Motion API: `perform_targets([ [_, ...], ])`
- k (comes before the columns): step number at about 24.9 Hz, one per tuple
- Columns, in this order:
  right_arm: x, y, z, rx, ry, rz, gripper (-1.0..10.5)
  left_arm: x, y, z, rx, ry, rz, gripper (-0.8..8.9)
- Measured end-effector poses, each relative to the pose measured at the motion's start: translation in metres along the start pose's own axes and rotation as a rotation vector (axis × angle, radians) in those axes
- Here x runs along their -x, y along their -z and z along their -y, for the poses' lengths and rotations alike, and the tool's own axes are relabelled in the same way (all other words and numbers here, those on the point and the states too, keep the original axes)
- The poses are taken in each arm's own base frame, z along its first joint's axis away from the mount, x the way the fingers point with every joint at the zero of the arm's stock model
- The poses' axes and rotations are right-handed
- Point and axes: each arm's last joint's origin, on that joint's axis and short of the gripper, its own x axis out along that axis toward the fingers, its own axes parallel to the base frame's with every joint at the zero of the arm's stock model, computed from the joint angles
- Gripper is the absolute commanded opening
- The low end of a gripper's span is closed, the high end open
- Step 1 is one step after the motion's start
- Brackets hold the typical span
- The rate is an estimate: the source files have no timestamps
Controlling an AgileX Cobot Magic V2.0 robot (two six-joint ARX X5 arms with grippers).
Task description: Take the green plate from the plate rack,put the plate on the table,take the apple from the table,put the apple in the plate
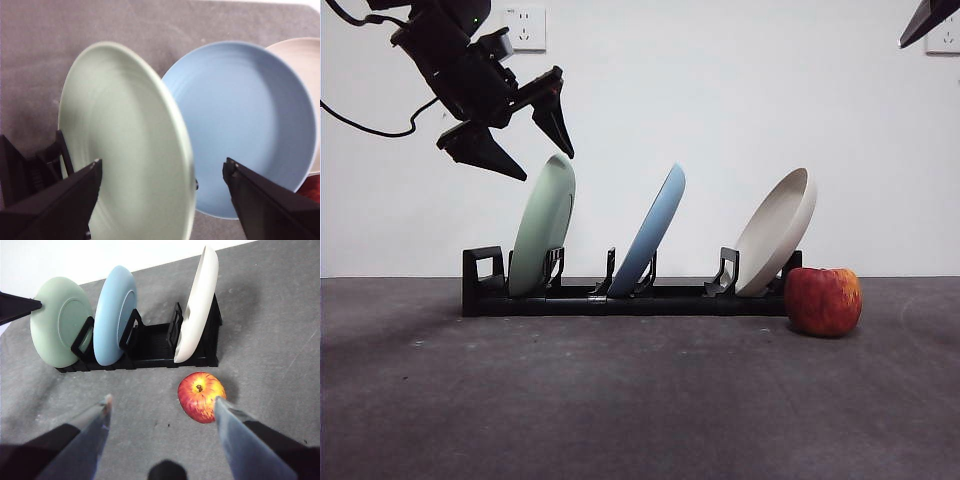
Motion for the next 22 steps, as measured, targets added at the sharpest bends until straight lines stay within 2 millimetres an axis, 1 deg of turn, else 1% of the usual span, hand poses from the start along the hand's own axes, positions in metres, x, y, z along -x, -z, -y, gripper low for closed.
perform_targets([
  [3,0.000,0.000,0.000,0.000,0.000,0.000,3.4,0.000,-0.001,0.000,-0.004,0.003,0.012,2.41],
  [4,0.000,0.000,0.000,0.000,0.000,0.000,3.4,0.000,-0.002,0.001,-0.006,0.005,0.016,2.08],
  [6,0.000,0.000,0.000,0.000,0.000,0.000,3.4,0.000,-0.001,0.001,-0.006,0.005,0.015,2.04],
  [7,0.000,0.000,0.000,0.000,0.000,0.000,3.4,0.000,-0.001,0.001,-0.006,0.006,0.014,1.76],
  [11,0.000,0.000,0.000,0.000,0.001,0.000,3.4,-0.001,-0.001,0.005,-0.012,0.015,0.011,0.08],
  [12,0.000,0.000,0.000,0.000,0.001,0.000,3.4,-0.002,-0.001,0.006,-0.012,0.017,0.010,-0.12],
  [22,0.000,0.000,0.000,0.000,0.002,0.000,3.4,-0.001,-0.002,0.012,-0.015,0.103,-0.001,-0.09],
])
